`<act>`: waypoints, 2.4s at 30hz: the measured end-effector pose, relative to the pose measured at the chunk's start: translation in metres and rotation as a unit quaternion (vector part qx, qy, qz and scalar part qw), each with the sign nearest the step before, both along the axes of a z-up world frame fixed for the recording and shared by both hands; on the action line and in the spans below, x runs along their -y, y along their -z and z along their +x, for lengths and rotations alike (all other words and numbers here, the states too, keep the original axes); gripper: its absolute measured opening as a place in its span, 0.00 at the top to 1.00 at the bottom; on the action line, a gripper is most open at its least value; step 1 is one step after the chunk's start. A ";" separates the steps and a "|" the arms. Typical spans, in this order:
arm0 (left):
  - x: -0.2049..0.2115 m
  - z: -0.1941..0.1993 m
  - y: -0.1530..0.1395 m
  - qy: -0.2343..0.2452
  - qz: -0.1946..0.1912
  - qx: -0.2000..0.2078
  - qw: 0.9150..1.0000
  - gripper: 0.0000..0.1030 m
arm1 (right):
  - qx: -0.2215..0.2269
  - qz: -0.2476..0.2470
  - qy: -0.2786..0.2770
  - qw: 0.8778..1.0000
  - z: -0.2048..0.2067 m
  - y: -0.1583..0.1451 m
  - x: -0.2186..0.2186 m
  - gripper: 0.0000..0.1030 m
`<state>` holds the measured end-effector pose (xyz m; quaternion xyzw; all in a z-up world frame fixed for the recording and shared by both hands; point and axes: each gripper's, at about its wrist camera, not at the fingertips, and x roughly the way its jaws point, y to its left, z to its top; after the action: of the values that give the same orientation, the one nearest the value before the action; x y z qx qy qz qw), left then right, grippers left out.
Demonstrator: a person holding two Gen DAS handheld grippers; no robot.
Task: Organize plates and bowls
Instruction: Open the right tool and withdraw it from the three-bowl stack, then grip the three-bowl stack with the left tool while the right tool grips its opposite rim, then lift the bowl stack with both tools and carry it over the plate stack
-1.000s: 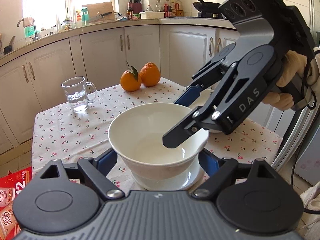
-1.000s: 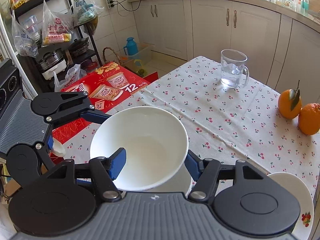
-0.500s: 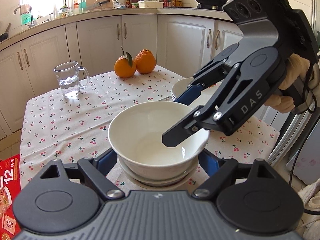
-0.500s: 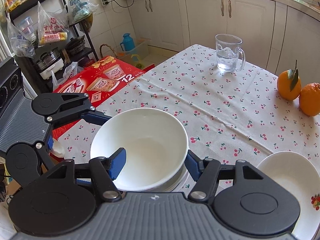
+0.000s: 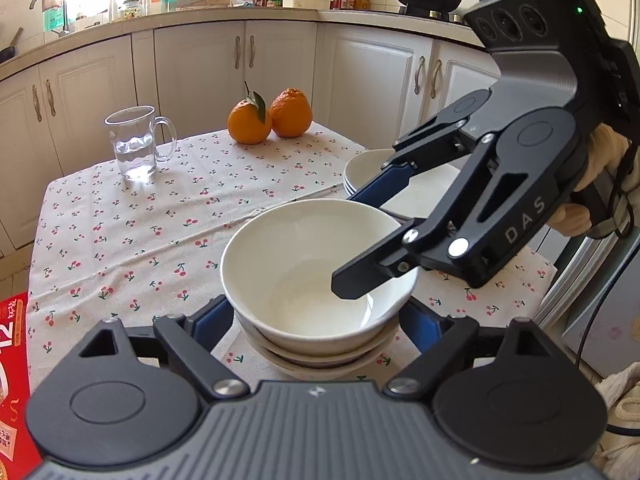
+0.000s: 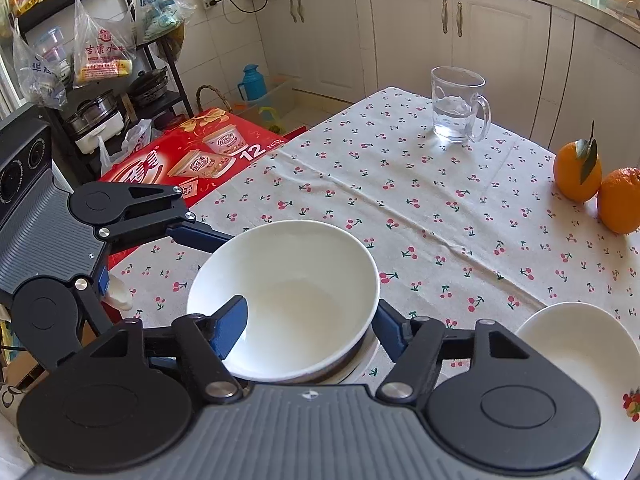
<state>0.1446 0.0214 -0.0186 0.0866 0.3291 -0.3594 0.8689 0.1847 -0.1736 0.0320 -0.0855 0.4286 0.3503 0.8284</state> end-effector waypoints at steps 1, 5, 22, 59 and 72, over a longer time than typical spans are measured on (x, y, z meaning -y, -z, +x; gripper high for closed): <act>-0.001 -0.001 0.000 0.000 0.002 0.003 1.000 0.10 | 0.000 -0.001 0.001 1.000 0.000 0.000 0.000 0.21; -0.006 -0.005 -0.006 -0.001 0.003 0.011 1.000 0.08 | 0.012 0.006 -0.001 1.000 -0.004 -0.003 0.003 0.05; -0.021 -0.006 0.016 0.028 0.070 -0.019 0.997 0.04 | 0.073 -0.085 -0.039 0.993 -0.058 0.021 0.012 0.00; 0.009 0.052 0.044 0.248 0.102 -0.043 0.962 0.18 | 0.024 -0.093 -0.177 0.979 -0.006 0.063 -0.013 0.12; 0.011 0.050 0.043 0.259 0.106 -0.040 0.959 0.23 | 0.020 -0.088 -0.183 0.979 -0.005 0.060 -0.013 0.17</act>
<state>0.1947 0.0100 -0.0611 0.2457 0.3663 -0.5383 0.7181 0.1799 -0.1608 -0.0279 -0.2424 0.4182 0.4549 0.7479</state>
